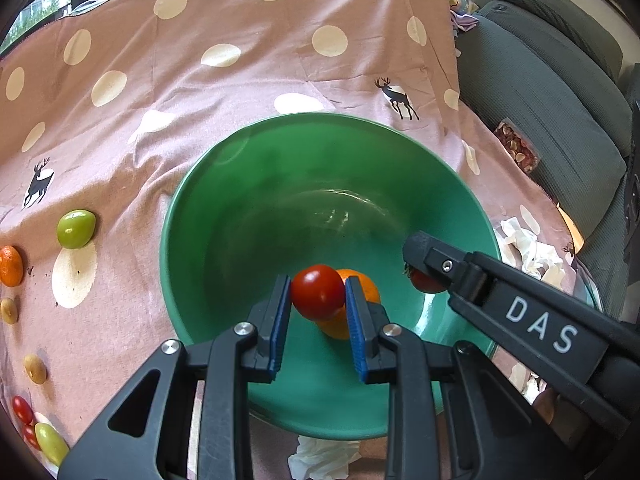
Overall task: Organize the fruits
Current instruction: 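Lower the red tomato into the bowl beside the orange and open the right gripper, then move the right gripper back over the row of fruits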
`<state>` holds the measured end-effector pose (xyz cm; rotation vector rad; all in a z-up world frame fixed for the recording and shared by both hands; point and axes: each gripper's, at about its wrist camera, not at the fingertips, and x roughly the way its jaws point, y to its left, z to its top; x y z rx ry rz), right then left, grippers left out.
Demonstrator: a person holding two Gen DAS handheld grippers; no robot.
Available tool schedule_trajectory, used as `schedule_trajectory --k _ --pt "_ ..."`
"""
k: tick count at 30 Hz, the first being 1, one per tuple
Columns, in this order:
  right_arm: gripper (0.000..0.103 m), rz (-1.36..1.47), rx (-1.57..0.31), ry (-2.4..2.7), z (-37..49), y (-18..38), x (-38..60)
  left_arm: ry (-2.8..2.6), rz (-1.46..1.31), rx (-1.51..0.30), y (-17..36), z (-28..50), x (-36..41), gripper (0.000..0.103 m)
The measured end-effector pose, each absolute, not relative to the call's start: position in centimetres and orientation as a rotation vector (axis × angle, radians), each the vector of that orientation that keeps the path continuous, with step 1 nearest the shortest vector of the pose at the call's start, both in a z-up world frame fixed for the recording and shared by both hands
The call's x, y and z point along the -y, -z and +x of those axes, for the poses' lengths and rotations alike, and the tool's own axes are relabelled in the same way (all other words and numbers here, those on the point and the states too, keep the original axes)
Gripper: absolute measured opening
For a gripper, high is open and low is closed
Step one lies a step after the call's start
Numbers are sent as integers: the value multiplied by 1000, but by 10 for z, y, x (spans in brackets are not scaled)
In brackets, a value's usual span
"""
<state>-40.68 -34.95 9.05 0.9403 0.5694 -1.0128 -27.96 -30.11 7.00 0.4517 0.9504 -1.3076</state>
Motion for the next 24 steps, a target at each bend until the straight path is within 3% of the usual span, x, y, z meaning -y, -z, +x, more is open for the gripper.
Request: schedule_trajectory --k 2,9,12,24 --pt "32 940 -570 1014 -406 -90 349 1308 450 -952 -70 -280 300 27" --pt "32 949 -547 1001 -409 -92 350 1327 428 -942 -78 -281 294 44" --pt "37 934 -548 1013 -408 -95 349 1323 415 -919 -86 -280 287 48" --pt "38 841 -526 1003 -393 -116 333 1164 263 -831 -136 -222 201 66"
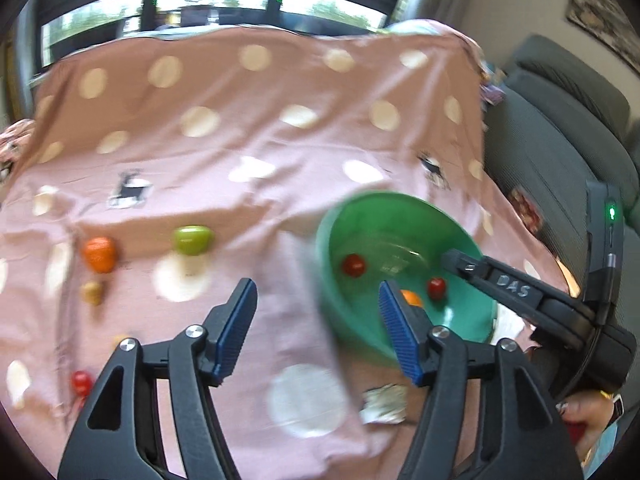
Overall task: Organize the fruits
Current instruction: 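Move the right gripper back over the row of fruits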
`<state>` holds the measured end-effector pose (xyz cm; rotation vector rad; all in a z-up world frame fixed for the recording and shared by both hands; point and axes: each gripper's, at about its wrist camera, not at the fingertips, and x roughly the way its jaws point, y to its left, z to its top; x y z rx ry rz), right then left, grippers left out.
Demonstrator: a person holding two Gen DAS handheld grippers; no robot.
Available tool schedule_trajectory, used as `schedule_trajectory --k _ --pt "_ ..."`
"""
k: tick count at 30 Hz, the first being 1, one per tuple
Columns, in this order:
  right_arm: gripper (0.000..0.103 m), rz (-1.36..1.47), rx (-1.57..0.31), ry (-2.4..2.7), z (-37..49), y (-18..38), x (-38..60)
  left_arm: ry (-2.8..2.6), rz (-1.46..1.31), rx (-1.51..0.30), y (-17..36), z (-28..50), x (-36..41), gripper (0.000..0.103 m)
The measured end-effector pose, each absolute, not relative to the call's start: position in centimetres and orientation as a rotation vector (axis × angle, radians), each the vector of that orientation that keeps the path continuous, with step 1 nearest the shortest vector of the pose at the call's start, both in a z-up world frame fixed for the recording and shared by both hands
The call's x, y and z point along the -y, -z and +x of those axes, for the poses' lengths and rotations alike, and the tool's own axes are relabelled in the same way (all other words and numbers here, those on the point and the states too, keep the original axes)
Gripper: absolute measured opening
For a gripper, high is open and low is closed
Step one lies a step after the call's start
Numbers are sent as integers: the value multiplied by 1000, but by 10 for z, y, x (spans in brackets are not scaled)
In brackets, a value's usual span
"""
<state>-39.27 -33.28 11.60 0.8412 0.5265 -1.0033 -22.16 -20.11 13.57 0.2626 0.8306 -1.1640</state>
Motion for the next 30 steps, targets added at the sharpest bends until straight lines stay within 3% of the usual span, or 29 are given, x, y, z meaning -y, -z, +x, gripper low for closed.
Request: schedule_trajectory --k 4,14,25,30 --pt "53 813 -519 976 -382 -122 325 1052 227 -813 -142 -195 164 71" --pt "53 693 -561 872 -337 -138 298 839 113 -896 -111 -131 77 72" --pt "53 648 -707 644 -268 -122 267 765 7 -1050 -79 -87 51 70" --pt "53 678 -769 486 -233 -106 248 751 -24 -1078 -75 -79 46 62"
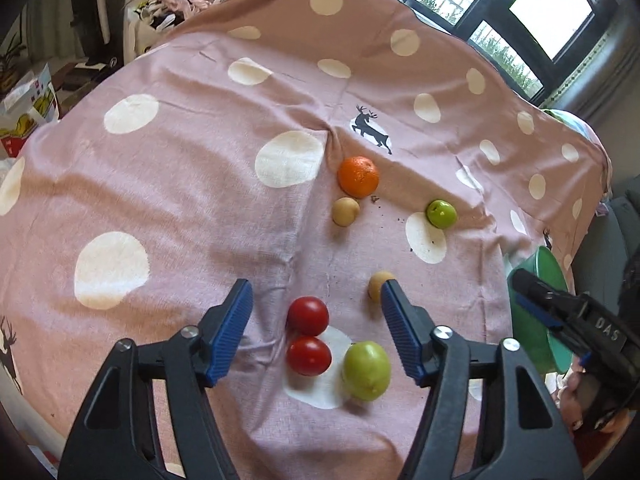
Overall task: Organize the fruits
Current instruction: 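Move the right gripper back over the row of fruits, then close the right gripper on the small brown kiwi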
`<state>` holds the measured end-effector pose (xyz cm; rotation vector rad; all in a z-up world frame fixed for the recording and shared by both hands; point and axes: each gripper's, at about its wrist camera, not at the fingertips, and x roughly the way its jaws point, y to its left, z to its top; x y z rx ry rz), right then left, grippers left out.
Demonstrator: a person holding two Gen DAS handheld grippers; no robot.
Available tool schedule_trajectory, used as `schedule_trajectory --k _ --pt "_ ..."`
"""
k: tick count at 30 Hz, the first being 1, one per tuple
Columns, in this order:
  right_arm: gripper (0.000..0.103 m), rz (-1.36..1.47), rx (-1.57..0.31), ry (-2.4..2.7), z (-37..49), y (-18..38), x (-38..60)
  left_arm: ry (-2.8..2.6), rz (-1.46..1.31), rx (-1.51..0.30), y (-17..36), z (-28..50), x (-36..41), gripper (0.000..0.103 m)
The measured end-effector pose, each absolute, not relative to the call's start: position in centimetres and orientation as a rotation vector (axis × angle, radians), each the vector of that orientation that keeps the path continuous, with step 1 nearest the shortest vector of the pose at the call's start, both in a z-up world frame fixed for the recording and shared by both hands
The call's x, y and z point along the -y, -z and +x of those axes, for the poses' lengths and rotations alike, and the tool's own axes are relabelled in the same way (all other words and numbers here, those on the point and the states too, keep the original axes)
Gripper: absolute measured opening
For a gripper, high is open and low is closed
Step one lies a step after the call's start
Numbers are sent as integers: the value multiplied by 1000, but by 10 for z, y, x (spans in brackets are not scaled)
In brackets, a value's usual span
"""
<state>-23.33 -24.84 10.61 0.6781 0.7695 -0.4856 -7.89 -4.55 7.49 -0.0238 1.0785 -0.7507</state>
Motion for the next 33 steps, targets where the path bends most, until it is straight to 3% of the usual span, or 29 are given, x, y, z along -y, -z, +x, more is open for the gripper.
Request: schedule_trajectory --k 5,11,13,23,33 --pt "53 737 -781 342 -206 -91 236 802 -21 -1084 -75 -82 50 58" --pt "38 721 -844 283 -178 -71 224 780 -36 -1084 -74 -74 53 42" --pt "33 722 -878 285 -171 -62 222 771 -74 -1088 -78 -67 52 42" --pt "33 677 -958 279 -150 -42 215 805 -43 -1135 -95 -28 107 40" --pt "28 662 -985 314 -152 -36 218 799 19 -1177 -66 -18 147 35"
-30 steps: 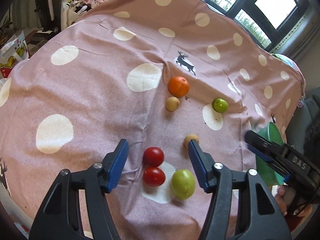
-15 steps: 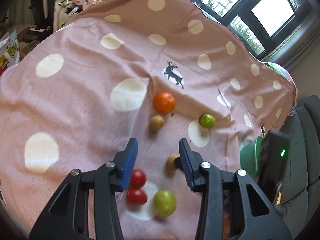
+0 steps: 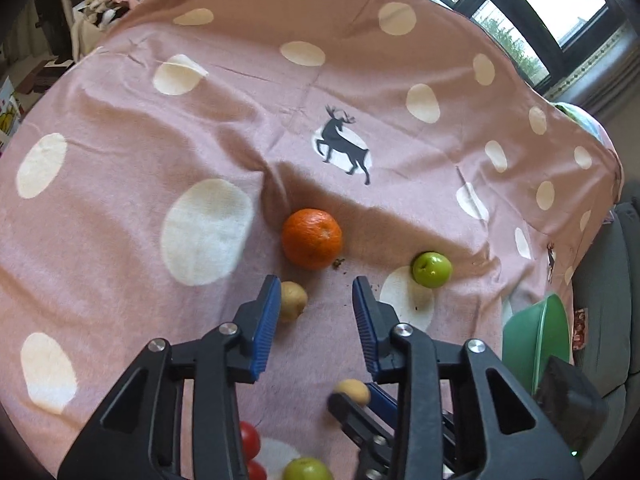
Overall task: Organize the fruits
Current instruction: 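Close the right gripper on the small brown kiwi, then lift the kiwi with the right gripper and carry it toward the green bowl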
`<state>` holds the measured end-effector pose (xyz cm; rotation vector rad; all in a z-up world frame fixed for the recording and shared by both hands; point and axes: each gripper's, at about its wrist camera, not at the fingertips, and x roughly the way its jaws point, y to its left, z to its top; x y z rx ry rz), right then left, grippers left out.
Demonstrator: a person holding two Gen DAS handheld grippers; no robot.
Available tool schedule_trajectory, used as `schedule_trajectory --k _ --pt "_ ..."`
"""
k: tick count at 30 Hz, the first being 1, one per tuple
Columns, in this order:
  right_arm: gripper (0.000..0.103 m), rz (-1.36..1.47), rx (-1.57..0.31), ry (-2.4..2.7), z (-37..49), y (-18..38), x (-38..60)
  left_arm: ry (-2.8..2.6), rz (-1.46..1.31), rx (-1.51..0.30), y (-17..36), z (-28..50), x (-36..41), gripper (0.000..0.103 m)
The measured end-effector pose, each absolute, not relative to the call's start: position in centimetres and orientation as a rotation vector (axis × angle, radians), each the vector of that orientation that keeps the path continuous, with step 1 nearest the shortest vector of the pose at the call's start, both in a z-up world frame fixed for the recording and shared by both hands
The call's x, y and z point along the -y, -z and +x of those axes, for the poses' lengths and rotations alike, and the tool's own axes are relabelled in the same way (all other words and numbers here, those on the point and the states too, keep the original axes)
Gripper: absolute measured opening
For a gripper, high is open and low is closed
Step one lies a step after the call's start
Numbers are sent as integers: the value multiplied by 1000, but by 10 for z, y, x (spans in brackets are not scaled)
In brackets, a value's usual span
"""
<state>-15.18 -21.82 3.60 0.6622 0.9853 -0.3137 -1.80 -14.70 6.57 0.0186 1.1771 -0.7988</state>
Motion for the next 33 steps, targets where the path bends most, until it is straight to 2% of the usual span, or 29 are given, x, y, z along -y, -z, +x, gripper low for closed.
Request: schedule_trajectory --k 13,33 --pt "28 739 -885 380 -193 -54 243 728 110 -1144 -48 -17 158 31" --pt "28 755 -860 398 -203 -62 248 714 121 -1188 -32 -16 165 30"
